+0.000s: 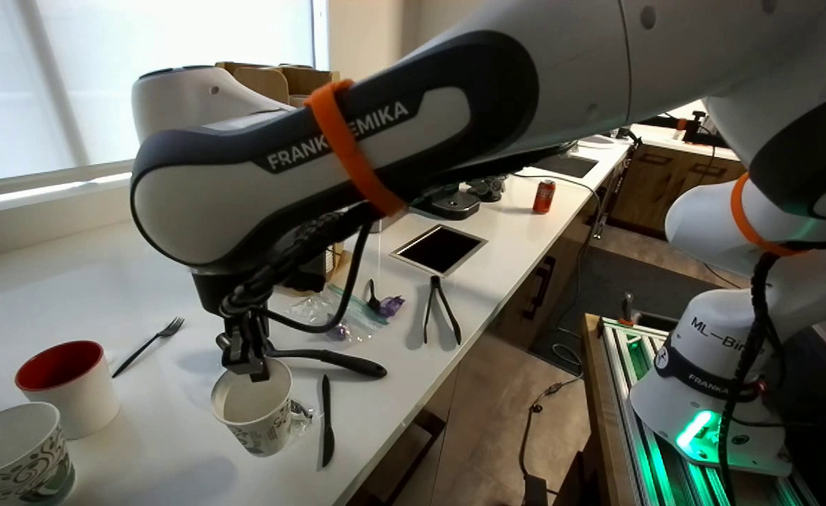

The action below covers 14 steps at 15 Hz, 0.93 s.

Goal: Place the coffee cup on the right upright.

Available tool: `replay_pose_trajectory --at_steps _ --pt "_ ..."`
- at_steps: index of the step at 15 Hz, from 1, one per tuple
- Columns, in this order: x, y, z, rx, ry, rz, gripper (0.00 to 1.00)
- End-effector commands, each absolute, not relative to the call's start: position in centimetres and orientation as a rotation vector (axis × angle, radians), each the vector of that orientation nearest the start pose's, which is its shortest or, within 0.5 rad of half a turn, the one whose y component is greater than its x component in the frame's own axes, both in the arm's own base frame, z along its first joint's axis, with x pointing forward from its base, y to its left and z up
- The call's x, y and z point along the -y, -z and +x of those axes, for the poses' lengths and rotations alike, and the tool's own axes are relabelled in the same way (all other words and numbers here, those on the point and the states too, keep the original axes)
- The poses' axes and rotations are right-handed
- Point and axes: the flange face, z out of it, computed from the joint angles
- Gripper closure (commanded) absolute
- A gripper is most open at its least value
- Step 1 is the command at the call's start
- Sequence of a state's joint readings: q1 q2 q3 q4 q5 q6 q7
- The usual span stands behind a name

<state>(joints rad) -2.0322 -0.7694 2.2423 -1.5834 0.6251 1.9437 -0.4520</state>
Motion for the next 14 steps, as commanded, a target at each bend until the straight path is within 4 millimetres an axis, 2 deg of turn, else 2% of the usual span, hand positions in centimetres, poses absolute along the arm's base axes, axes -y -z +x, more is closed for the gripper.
replay_pose_trajectory --at_steps 1,6,10,11,12,14 --pt "-26.6 -29.4 63.7 0.675 -0.161 -2.982 0.99" --pt "-26.3 -28.3 64.8 0.617 -0.061 -2.96 0.99" --pt "-26.8 -27.3 65.1 0.603 -0.015 -2.965 0.99" --pt "-26.9 -27.2 65.2 0.609 -0.002 -2.969 0.71" --pt "-26.9 -27.2 65.2 0.61 0.01 -2.972 0.69" --pt "-27.0 -27.5 65.3 0.615 0.036 -2.988 0.57"
